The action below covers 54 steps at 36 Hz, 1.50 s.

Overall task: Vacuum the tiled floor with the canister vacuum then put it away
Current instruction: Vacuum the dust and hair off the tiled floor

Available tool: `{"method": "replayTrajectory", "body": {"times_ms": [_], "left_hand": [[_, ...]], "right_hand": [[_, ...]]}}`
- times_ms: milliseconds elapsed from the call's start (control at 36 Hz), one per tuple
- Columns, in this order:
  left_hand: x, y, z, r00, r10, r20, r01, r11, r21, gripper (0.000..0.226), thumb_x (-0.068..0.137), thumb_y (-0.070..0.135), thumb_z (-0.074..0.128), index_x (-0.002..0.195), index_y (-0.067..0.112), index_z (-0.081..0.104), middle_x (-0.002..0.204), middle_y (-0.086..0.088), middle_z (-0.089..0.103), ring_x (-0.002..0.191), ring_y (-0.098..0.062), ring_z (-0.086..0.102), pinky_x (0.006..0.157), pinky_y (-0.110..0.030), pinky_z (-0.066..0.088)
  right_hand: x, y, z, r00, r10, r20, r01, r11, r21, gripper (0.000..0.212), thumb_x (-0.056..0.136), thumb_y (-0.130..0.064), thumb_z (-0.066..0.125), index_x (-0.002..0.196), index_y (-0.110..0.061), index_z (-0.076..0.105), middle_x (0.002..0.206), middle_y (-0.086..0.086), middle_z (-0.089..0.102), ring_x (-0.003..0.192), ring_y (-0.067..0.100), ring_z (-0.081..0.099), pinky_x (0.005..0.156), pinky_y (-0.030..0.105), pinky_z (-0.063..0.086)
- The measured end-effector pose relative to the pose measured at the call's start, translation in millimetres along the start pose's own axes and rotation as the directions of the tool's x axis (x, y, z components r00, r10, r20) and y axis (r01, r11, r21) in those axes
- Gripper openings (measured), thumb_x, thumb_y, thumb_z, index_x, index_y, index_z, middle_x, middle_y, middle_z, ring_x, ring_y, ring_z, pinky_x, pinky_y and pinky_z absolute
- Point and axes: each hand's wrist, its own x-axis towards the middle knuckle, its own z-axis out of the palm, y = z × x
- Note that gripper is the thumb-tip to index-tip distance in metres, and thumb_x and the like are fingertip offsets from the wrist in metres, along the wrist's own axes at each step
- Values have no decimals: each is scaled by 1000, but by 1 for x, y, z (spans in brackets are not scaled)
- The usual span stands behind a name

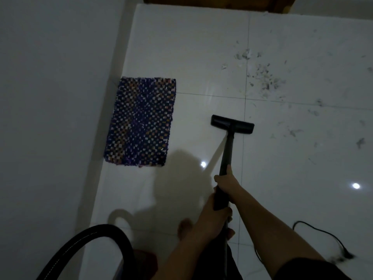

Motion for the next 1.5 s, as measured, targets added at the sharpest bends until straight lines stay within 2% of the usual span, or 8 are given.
{"method": "replayTrajectory", "body": {"times_ms": [278, 444, 556, 722, 1000, 1139, 1333, 1500], "left_hand": [[32, 36, 17, 998, 59, -21, -61, 995, -82, 38, 91, -2, 45, 120, 22, 46, 79, -14, 49, 51, -16, 45, 36, -19, 41], [69, 71, 29, 994, 84, -76, -91, 991, -99, 37, 94, 4, 47, 123, 26, 43, 71, -8, 53, 46, -11, 50, 38, -20, 42], [89, 96, 38, 995, 59, -86, -69, 991, -118, 50, 95, 5, 47, 139, 25, 37, 66, -6, 51, 40, -9, 48, 37, -20, 41], [118, 134, 46, 991, 62, -122, -75, 992, -105, 54, 94, 4, 49, 142, 25, 34, 77, -8, 54, 51, -14, 48, 36, -20, 43], [157, 201, 50, 990, 31, -138, -48, 991, -122, 50, 95, 8, 49, 139, 28, 36, 73, -6, 53, 53, -15, 48, 37, -21, 43], [181, 243, 40, 991, 50, -124, -59, 996, -74, 46, 94, 4, 48, 135, 24, 40, 69, -5, 51, 42, -12, 45, 35, -18, 41], [213, 293, 26, 995, 32, -97, -35, 999, -31, 40, 92, 19, 55, 113, 50, 41, 71, -2, 60, 41, -13, 51, 49, -26, 47], [228, 330, 29, 994, 75, -75, -76, 997, -12, 45, 95, 8, 48, 136, 24, 39, 76, -3, 57, 46, -7, 55, 45, -21, 44]], "right_hand": [[35, -38, -23, 998, -39, 51, 42, 998, -50, 82, 94, -10, 48, 150, -33, -7, 123, 28, 54, 60, 22, 53, 52, 29, 46], [66, -83, -44, 995, -56, 78, 62, 995, -82, 84, 93, -10, 49, 150, -35, -9, 120, 29, 56, 59, 24, 54, 61, 35, 50], [82, -110, -60, 992, -79, 97, 91, 989, -118, 84, 94, -11, 48, 150, -34, -10, 112, 27, 59, 57, 23, 55, 57, 32, 48], [107, -148, -76, 987, -103, 119, 117, 987, -113, 84, 94, -10, 48, 150, -34, -10, 110, 26, 59, 58, 23, 55, 58, 32, 50], [141, -218, -95, 987, -90, 133, 108, 985, -132, 84, 95, -11, 48, 149, -36, -11, 120, 27, 56, 58, 22, 56, 52, 30, 49], [160, -264, -97, 989, -98, 112, 115, 980, -162, 83, 95, -12, 48, 149, -35, -11, 123, 28, 56, 56, 21, 55, 48, 27, 46], [188, -321, -103, 990, -116, 81, 128, 979, -156, 83, 94, -11, 48, 150, -35, -9, 117, 22, 57, 57, 20, 56, 47, 26, 44], [203, -353, -113, 992, -101, 80, 112, 982, -154, 85, 94, -12, 48, 148, -38, -12, 116, 23, 58, 62, 24, 58, 55, 30, 49]]}}
